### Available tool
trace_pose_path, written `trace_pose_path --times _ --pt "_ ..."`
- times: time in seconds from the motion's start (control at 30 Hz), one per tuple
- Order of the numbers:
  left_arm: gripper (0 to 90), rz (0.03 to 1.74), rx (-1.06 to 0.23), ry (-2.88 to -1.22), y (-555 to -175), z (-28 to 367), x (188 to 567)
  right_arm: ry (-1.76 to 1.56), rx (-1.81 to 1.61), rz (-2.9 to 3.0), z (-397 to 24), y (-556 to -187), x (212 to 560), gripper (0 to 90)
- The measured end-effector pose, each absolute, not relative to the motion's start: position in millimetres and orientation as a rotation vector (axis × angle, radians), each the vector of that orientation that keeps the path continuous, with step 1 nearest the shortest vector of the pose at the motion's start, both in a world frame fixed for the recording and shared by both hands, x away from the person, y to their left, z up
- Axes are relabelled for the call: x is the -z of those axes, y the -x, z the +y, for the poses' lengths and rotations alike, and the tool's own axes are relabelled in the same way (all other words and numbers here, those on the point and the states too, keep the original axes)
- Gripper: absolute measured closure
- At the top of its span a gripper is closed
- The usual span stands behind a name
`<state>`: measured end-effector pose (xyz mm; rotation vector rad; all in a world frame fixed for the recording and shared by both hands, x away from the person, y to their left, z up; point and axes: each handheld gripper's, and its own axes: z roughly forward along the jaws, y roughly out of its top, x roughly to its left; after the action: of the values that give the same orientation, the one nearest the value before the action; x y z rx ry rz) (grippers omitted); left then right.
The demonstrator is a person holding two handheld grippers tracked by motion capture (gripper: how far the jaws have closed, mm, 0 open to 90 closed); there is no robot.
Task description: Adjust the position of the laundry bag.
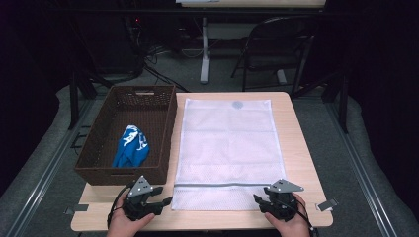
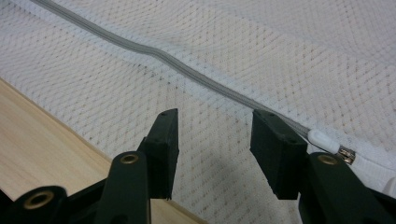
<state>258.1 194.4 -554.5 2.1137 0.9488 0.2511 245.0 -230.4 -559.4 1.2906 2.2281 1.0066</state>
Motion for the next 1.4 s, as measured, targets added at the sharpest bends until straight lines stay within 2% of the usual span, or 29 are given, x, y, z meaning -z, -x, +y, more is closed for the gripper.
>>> trace_pose_path --times 0.7,1.2,1.4 --pt "44.8 0.991 -0.250 -2.103 -255.5 185.9 557.9 -1.264 -1.009 2.222 -229.5 -247.2 556.5 51.6" --pt "44.3 0.971 -0.299 -2.196 -261.7 162.6 567.9 -1.260 -1.011 2.227 -229.4 -244.4 556.9 51.6" --pt "47.4 0.988 -0.317 -2.215 -266.3 159.9 571.4 -1.277 -1.007 2.210 -232.4 -239.5 556.5 51.6"
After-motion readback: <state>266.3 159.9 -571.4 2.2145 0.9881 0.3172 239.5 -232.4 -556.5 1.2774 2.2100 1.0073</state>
